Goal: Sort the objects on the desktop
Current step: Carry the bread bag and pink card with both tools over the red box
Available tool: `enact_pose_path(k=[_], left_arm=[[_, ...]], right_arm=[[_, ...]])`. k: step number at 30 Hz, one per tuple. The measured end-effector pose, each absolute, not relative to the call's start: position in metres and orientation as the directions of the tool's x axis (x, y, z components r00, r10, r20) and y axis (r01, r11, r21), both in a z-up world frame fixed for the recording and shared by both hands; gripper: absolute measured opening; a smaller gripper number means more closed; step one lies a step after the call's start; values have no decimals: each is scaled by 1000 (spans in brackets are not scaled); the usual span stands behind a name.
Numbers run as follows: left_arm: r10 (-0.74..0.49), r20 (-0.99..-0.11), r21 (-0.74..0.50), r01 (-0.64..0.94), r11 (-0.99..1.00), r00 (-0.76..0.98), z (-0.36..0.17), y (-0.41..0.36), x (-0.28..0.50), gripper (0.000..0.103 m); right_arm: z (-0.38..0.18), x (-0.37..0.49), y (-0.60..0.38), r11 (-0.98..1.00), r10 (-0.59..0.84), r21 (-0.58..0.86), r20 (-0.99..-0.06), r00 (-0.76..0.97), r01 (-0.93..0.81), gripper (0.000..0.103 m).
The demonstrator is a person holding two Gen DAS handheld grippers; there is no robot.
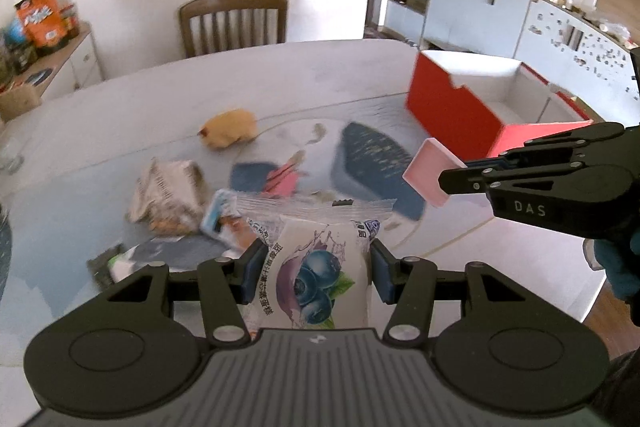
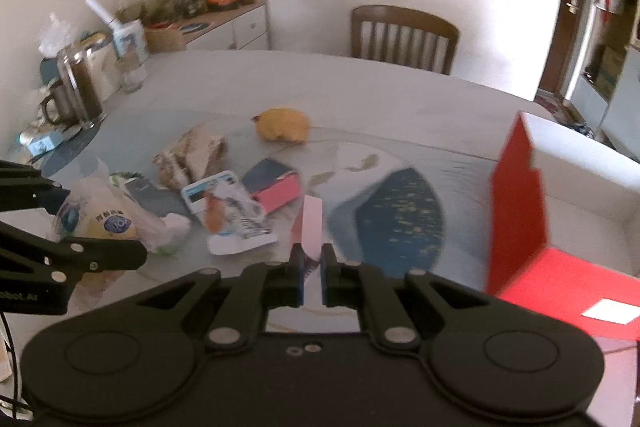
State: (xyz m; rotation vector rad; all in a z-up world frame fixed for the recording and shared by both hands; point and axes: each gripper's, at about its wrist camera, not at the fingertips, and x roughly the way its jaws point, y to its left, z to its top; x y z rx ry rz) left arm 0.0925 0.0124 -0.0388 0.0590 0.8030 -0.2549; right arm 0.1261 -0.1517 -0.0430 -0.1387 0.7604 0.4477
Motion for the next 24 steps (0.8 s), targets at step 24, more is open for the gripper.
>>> enact_pose_path(k=[24], left_arm=[[-318, -679, -40, 399, 916, 661, -13, -122, 134, 53]], right_arm=[[-15, 126, -291, 959, 266, 92, -632, 728, -270, 6]])
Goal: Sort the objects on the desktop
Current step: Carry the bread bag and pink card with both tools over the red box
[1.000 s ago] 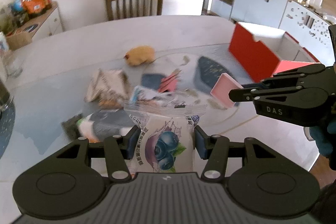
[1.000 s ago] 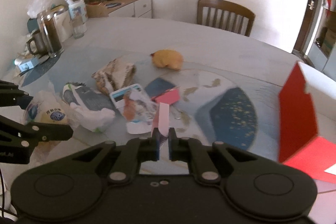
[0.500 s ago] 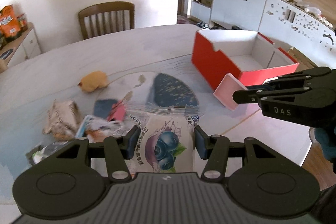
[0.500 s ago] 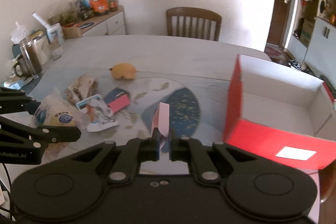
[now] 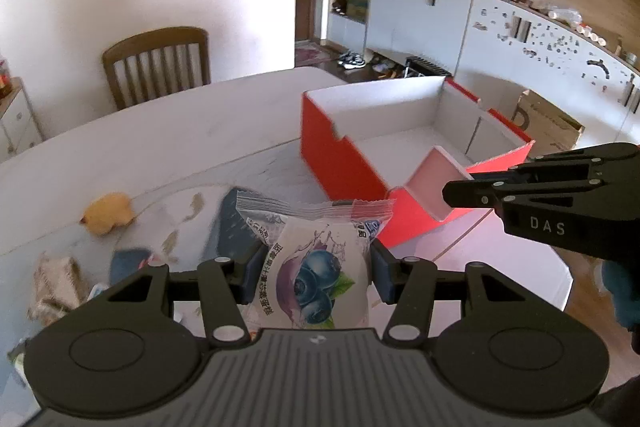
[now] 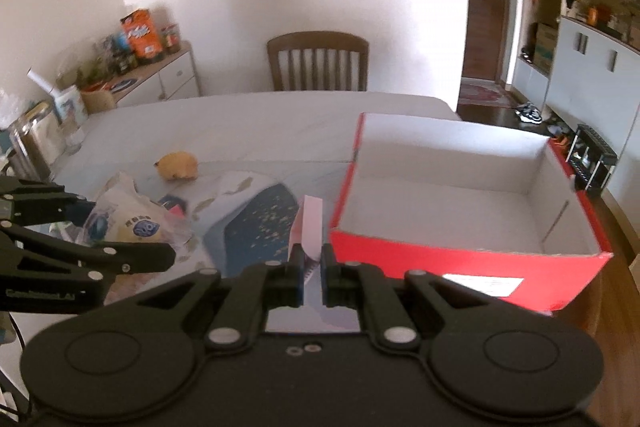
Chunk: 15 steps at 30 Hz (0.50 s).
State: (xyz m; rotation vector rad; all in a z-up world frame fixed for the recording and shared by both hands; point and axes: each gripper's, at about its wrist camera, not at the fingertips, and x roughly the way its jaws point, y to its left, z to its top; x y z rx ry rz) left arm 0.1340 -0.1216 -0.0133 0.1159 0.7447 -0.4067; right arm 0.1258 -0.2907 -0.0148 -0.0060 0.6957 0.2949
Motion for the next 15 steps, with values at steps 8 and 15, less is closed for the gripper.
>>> enact_pose_path(k=[8, 15], left_arm=[[-358, -666, -30, 456, 889, 655, -9, -161, 157, 53], [-377, -664, -12, 495, 869, 646, -8, -190, 178, 53]], right_arm=[[-9, 134, -322, 970, 233, 96, -614, 754, -221, 6], [-7, 149, -347, 982, 187, 99, -610, 770, -160, 6]])
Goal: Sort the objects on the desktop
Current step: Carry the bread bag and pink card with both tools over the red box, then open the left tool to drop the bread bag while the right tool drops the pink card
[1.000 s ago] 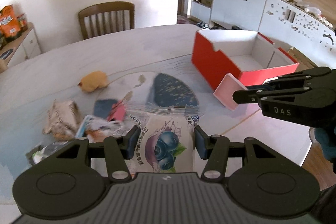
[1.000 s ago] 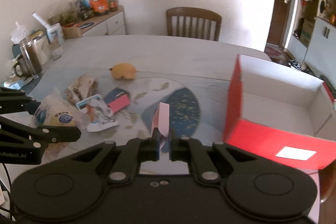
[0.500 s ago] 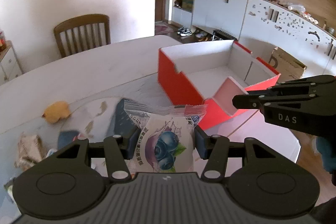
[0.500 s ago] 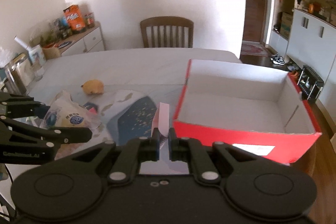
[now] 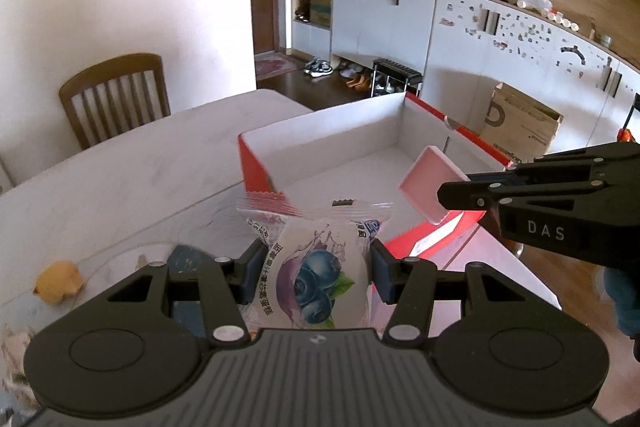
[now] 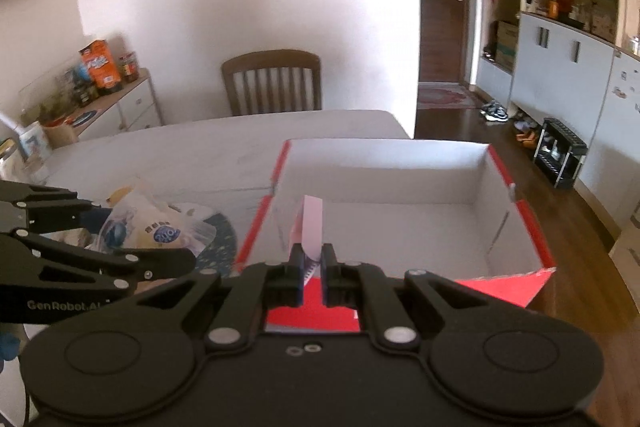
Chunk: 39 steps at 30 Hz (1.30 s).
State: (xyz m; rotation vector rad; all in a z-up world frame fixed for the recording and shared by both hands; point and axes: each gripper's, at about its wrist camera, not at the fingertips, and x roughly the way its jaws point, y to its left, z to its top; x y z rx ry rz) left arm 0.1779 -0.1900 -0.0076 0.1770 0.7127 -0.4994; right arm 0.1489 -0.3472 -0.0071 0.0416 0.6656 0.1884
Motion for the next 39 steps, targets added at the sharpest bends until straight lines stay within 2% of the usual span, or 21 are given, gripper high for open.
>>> enact_pose_path(k=[12, 17, 39], left_arm=[[-391, -672, 28, 549, 835, 629, -10, -230, 222, 53], [-399, -697, 1, 557, 831, 596, -19, -239, 248, 53], [-312, -831, 84, 658, 748, 460, -72, -306, 317, 53]], right_arm=[[-12, 179, -380, 992, 123, 80, -611, 782, -93, 6], [-16, 194, -393, 996, 86, 54, -620, 780, -67, 6], [-65, 251, -424, 997, 71, 54, -748, 660, -46, 6]])
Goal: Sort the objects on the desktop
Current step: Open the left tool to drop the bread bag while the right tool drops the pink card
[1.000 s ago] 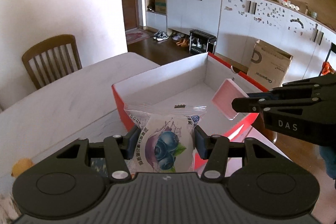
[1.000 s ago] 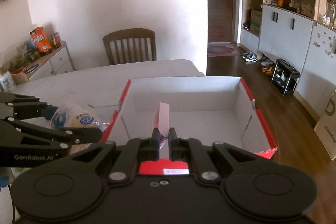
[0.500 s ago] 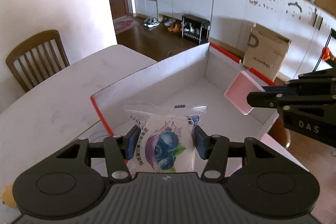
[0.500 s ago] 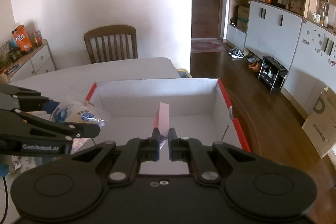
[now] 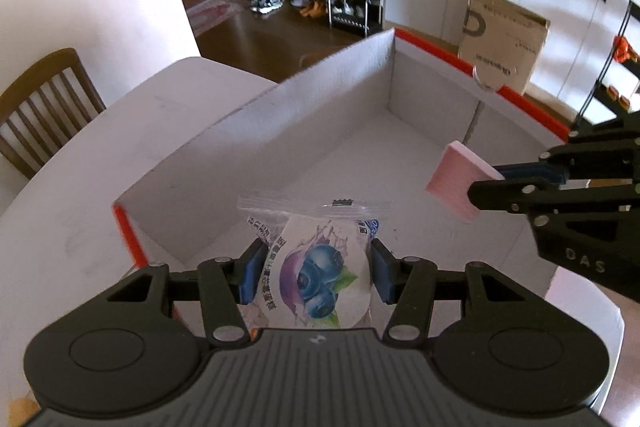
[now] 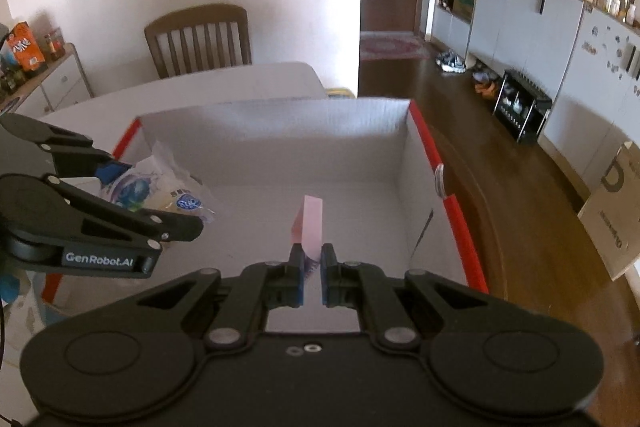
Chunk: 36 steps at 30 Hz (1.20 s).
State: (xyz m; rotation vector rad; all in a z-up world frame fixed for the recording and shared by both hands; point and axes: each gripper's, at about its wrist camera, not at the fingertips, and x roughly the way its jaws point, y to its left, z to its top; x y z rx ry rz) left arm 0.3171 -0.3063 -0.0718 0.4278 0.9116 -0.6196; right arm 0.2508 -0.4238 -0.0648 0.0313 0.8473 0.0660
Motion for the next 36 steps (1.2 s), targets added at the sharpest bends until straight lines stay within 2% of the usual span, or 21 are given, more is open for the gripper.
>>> enact_pose_path(k=[11, 27, 31, 36], left_arm=[[-255, -881, 104, 688, 718, 399, -98, -325, 334, 53], [-259, -889, 89, 696, 713, 379, -103, -316, 341, 53], [-255, -887, 94, 691, 717, 386, -99, -312, 339, 53], [-267, -877, 89, 682, 726, 399, -93, -307, 336, 53]], right_arm=[[-87, 276, -423, 996, 72, 33, -822, 565, -78, 6], [-105, 291, -428, 997, 72, 45, -875, 479, -68, 7], [-105, 292, -428, 997, 71, 41, -876, 477, -73, 17], [-104, 290, -430, 997, 70, 39, -877, 475, -74, 21]])
